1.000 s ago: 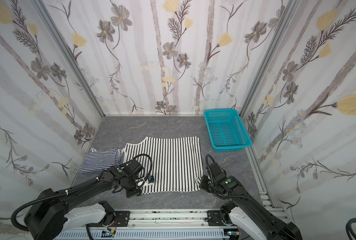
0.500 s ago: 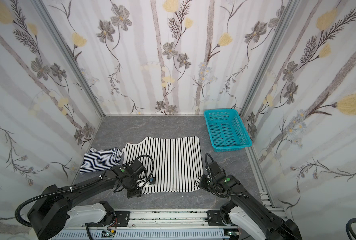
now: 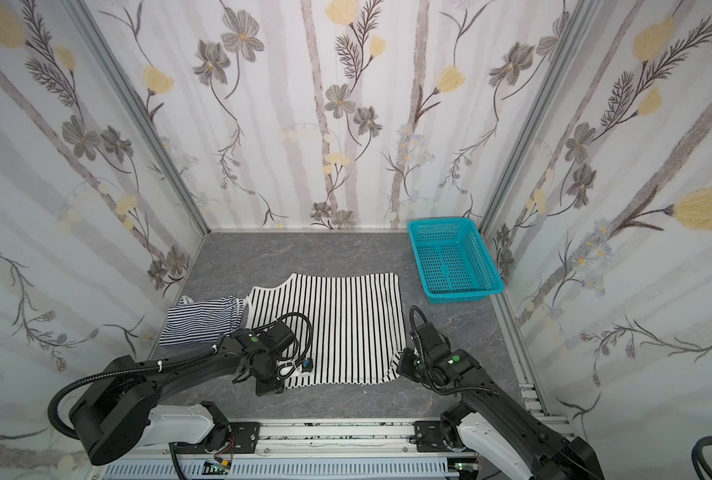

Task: Fold and stack tank tops
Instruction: Fold the tank top at the center of the table.

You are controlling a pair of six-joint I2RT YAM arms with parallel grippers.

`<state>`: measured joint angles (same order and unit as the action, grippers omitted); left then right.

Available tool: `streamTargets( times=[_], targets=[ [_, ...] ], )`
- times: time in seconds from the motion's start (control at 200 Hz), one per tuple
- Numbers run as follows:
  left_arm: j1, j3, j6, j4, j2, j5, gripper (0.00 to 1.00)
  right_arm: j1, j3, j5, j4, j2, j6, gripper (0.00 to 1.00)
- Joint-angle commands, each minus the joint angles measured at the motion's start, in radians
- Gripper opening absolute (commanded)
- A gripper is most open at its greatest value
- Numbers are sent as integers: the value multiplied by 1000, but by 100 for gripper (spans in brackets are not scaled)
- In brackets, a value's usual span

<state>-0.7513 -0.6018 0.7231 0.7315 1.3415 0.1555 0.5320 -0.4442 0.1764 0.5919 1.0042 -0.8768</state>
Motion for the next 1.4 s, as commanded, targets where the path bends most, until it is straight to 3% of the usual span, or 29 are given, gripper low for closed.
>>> streamTargets(
  times=[0.0, 0.22, 0.405, 0.705, 1.394],
  targets=[
    [-8, 23, 20, 29, 39, -6, 28, 1, -14, -18, 1, -12, -3, 0],
    [-16, 5, 40, 46, 30, 5, 17, -21, -24, -31, 39, -42, 5, 0],
    [-16, -51, 56, 80, -6, 40, 0, -49, -46, -33, 55, -37, 32, 0],
    [2, -161, 77, 89, 18, 42, 0, -91, -144, -44, 45, 42, 99, 0],
    [227, -454, 208, 75, 246, 30, 0, -268, -505, -28, -32, 426, 314, 0]
  ],
)
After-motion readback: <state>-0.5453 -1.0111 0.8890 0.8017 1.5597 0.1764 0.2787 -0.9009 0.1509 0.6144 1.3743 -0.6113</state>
